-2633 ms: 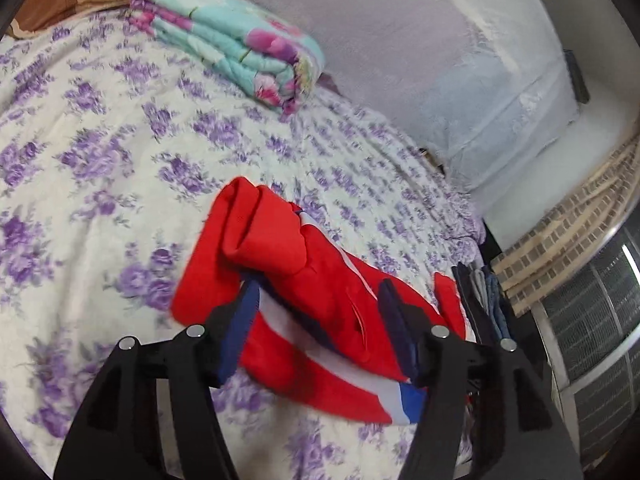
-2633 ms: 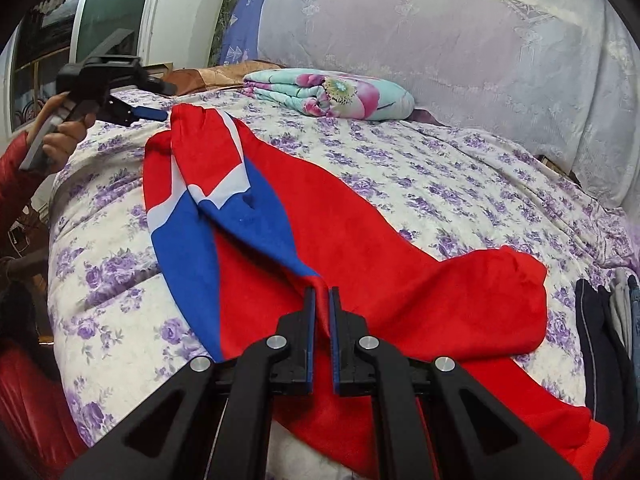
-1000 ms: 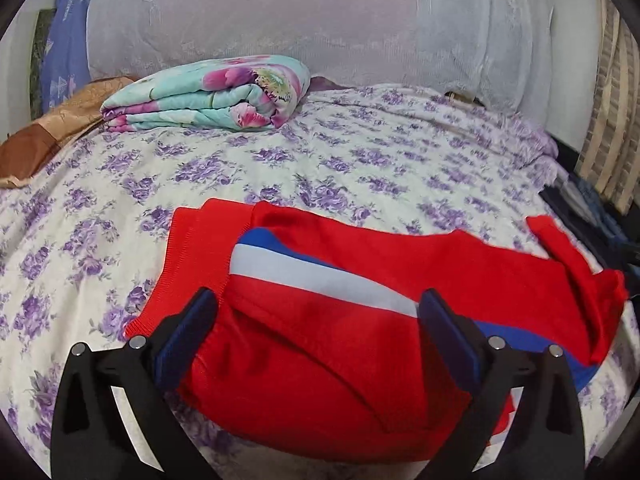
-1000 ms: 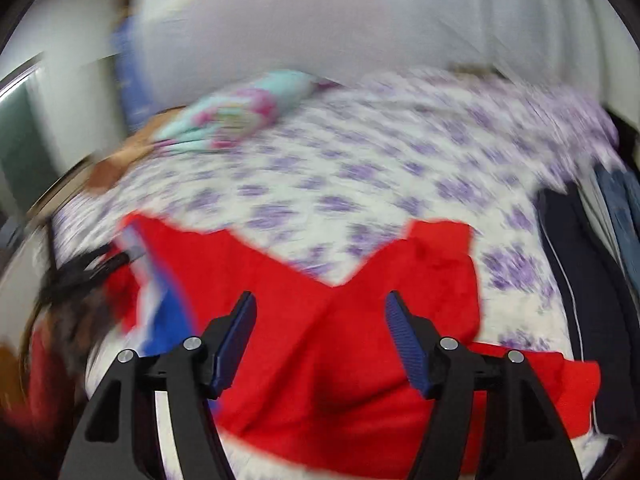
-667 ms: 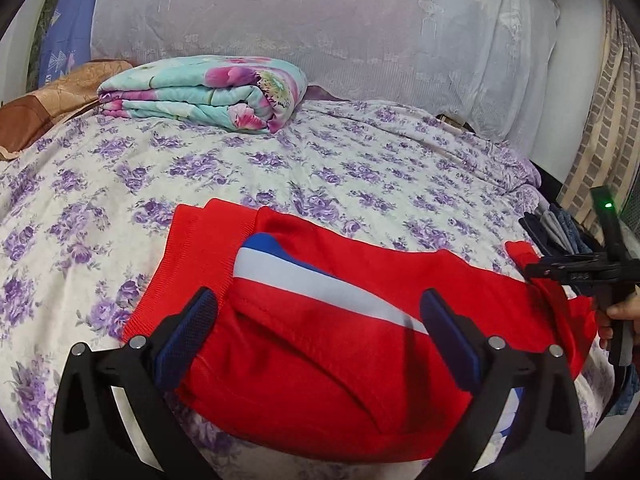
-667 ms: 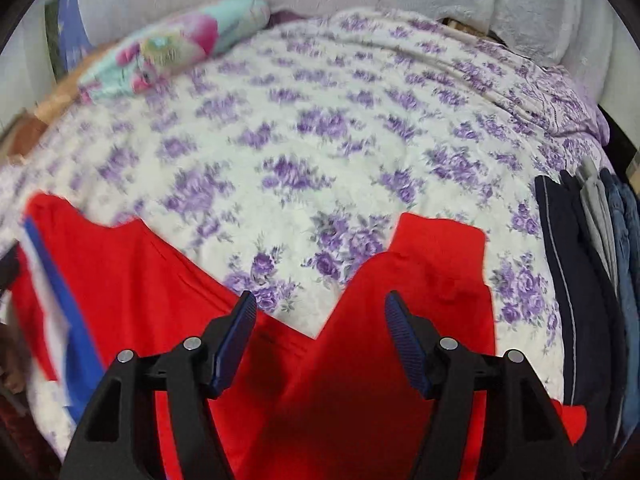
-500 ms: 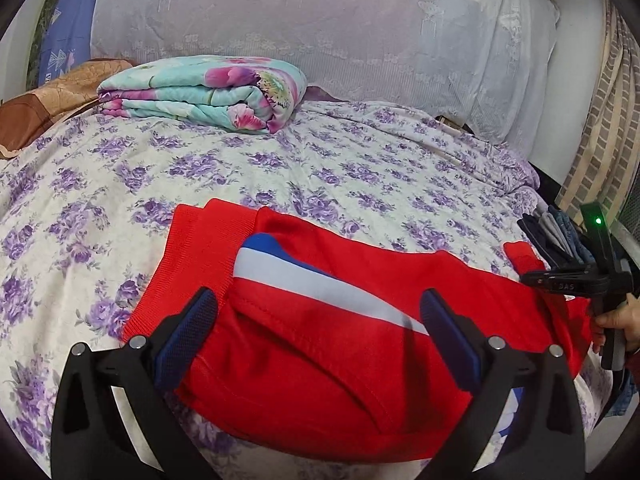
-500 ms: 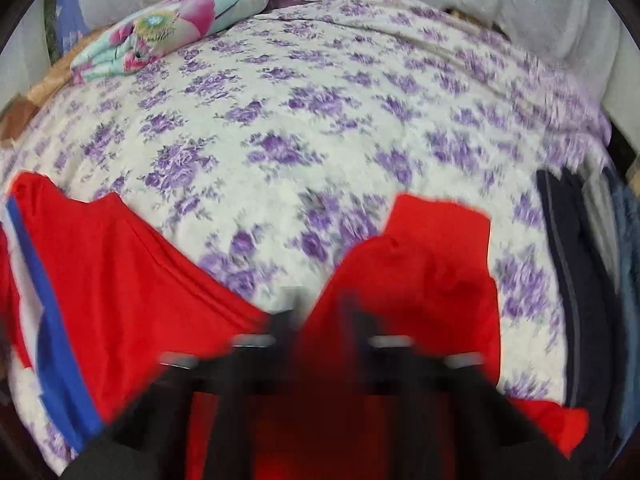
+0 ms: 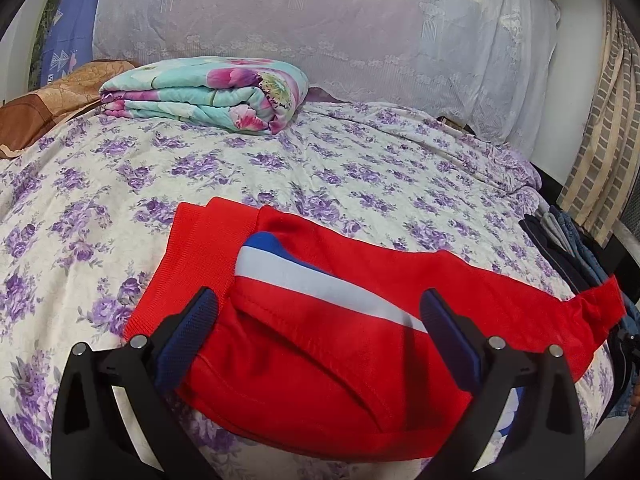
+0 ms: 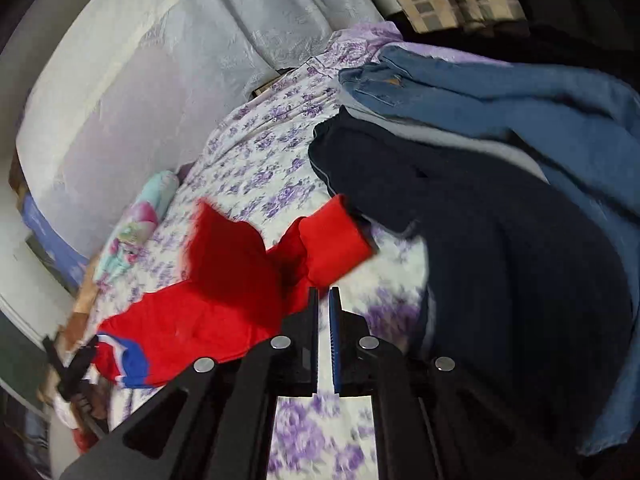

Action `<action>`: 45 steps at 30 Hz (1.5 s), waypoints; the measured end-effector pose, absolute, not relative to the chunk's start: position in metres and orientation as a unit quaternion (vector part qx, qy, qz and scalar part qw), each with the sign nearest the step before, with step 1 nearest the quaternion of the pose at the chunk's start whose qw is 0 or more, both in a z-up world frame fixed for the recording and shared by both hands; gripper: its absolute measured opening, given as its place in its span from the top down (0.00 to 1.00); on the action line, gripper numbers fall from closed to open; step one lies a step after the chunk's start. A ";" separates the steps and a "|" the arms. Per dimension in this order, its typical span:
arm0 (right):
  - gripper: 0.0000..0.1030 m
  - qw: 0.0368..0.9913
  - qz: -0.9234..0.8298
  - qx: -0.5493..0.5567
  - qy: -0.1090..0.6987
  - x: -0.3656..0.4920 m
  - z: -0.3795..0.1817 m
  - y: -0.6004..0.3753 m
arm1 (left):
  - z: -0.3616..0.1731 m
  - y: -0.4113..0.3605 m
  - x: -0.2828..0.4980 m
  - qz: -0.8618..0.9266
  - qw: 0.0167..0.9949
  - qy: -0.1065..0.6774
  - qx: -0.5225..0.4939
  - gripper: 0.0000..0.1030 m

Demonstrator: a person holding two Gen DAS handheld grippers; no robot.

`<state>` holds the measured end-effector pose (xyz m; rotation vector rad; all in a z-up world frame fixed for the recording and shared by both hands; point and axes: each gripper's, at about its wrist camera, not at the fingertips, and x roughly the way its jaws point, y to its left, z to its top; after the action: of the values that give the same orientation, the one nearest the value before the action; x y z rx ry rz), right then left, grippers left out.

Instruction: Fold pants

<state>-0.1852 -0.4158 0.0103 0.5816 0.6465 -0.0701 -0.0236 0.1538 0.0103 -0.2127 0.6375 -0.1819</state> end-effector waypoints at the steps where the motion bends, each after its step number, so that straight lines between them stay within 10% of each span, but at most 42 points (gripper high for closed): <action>1: 0.93 0.909 -0.022 0.280 0.307 -0.184 0.013 -0.413 | 0.010 0.153 -0.024 -0.087 0.940 0.313 -0.102 0.04; 5: 0.51 0.917 0.017 0.241 0.318 -0.160 0.018 -0.387 | 0.010 0.149 -0.026 -0.078 0.942 0.313 -0.092 0.04; 17: 0.40 0.863 0.021 0.363 0.350 -0.142 -0.017 -0.414 | 0.010 0.151 -0.028 -0.077 0.942 0.311 -0.094 0.04; 22: 0.44 0.851 0.006 0.391 0.350 -0.097 -0.042 -0.423 | 0.010 0.152 -0.027 -0.081 0.942 0.310 -0.102 0.04; 24: 0.76 0.862 -0.010 0.382 0.332 -0.092 -0.039 -0.419 | 0.010 0.152 -0.027 -0.082 0.942 0.310 -0.102 0.04; 26: 0.79 0.871 0.003 0.387 0.302 -0.098 -0.028 -0.419 | 0.010 0.152 -0.028 -0.082 0.942 0.310 -0.102 0.04; 45: 0.53 0.934 -0.046 0.218 0.279 -0.152 -0.007 -0.404 | 0.054 0.072 -0.085 -0.211 0.937 0.274 -0.051 0.05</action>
<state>-0.1521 -0.4039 -0.0066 0.4457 0.5708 -0.0948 -0.0854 0.0717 0.0535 -0.1036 0.5599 -0.4312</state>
